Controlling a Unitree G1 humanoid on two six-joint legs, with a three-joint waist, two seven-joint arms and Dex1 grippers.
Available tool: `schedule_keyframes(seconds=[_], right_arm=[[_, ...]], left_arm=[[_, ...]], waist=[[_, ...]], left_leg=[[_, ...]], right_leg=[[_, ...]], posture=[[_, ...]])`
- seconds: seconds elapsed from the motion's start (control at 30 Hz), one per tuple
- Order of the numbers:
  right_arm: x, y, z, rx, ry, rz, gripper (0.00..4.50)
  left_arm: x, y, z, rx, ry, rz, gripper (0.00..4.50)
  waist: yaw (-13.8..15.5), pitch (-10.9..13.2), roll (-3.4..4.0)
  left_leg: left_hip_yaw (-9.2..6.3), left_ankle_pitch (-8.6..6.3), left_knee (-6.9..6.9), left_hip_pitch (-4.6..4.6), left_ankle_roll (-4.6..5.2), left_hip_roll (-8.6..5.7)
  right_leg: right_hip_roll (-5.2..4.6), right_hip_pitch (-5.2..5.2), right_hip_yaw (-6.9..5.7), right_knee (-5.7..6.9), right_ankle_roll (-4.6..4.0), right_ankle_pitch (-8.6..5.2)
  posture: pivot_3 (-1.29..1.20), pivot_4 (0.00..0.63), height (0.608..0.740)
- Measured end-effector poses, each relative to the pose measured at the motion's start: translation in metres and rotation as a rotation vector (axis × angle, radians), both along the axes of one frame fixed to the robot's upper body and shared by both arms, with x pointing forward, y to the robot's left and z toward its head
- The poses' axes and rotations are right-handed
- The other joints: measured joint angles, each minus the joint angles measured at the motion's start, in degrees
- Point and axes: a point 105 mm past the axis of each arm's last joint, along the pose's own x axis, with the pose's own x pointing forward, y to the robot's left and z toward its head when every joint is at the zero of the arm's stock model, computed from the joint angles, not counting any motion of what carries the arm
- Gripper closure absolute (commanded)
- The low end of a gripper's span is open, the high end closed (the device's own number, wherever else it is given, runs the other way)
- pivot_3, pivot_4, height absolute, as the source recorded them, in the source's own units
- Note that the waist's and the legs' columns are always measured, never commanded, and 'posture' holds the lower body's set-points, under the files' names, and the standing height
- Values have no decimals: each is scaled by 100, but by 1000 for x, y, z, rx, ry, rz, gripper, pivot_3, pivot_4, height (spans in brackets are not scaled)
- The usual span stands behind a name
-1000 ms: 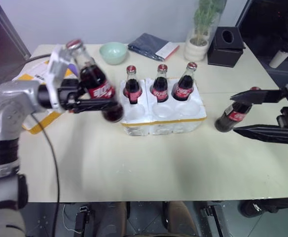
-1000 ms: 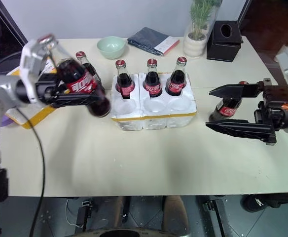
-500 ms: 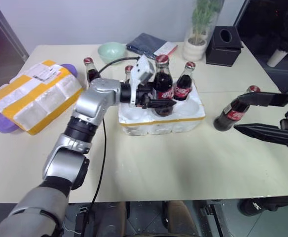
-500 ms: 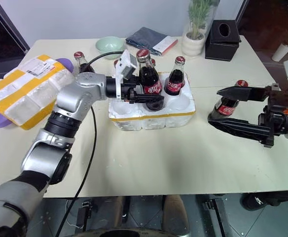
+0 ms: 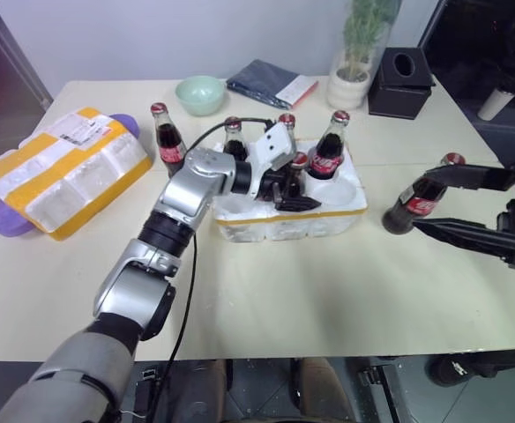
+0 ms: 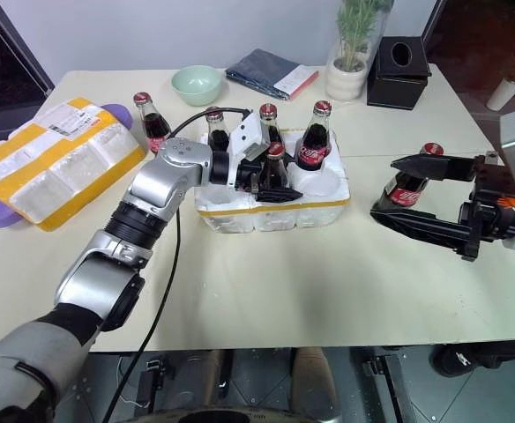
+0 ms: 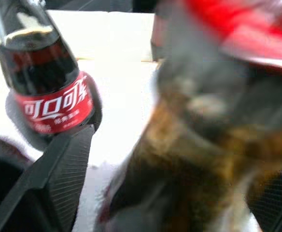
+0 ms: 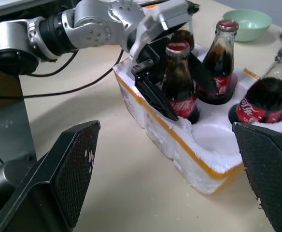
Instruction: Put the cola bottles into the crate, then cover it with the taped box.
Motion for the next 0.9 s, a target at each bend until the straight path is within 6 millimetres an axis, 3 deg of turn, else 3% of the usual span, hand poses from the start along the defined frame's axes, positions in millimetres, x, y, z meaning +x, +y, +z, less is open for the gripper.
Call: schedule_keyframes(seconds=[0.07, 0.17, 0.3, 0.37, 0.4, 0.47, 0.57, 0.67, 0.77, 0.9], right_arm=[[2, 0, -1, -9, 0, 4, 0], [5, 0, -1, -12, -7, 9, 0], [10, 3, -4, -11, 3, 30, 0], [11, 1, -5, -5, 12, 25, 0], [12, 2, -4, -8, 10, 30, 0], [12, 7, -3, -14, -1, 59, 0], [17, 3, -4, -3, 7, 49, 0], [20, 8, -2, -9, -2, 73, 0], [22, 11, 0, -12, -10, 84, 0], [23, 11, 3, -6, -19, 86, 0]], left_arm=[[-2, 8, 6, -13, 8, 14, 31], [-18, 36, 32, -97, 44, 7, 31], [-64, 101, 65, -155, 70, 6, 31], [-75, 110, 75, -172, 62, 5, 31], [-81, 110, 77, -175, 59, -6, 31], [-90, 137, 61, -122, 101, 99, 31], [-65, 187, 41, -100, 119, 465, 31], [-33, 219, 33, -105, 43, 769, 31], [-15, 233, 21, -122, 15, 923, 31], [5, 221, 9, -138, 5, 942, 31]], waist=[[-8, 0, 0], [-41, 0, 2], [-118, 1, 7], [-42, 1, 7], [19, 1, 7], [-16, 1, 6], [-6, 1, 6], [70, 1, 5], [97, 1, 3], [146, 1, 4]], left_leg=[[-1, 0, -1, 0, 0, 0], [-3, 0, -5, 1, 0, 2], [-6, 0, -14, 5, 0, 5], [-9, 0, -3, 5, 0, 2], [-11, 0, 5, 5, 0, 1], [-4, -1, 4, 6, -1, 1], [-7, 0, 2, 13, -1, 2], [-11, 0, 9, 10, -1, 0], [-10, 0, 7, 4, -2, -1], [-12, 0, 2, 2, -2, -1]], right_leg=[[0, 0, 0, 0, 0, 0], [1, -6, 0, 7, 0, 0], [3, -8, -1, 10, -1, -2], [2, 4, -3, 8, 0, -2], [2, 15, -6, 1, 1, -4], [0, 16, 1, -8, 0, -4], [3, 13, 0, 4, -2, -5], [2, 20, -4, -3, -5, -4], [1, 15, -3, -7, -2, -2], [1, 9, -7, -2, -1, -2]], posture=[[0, 150, 740], [0, 150, 740], [0, 150, 740], [0, 150, 740], [0, 150, 740], [0, 150, 740], [0, 150, 740], [0, 150, 740], [0, 150, 740], [0, 150, 740]])
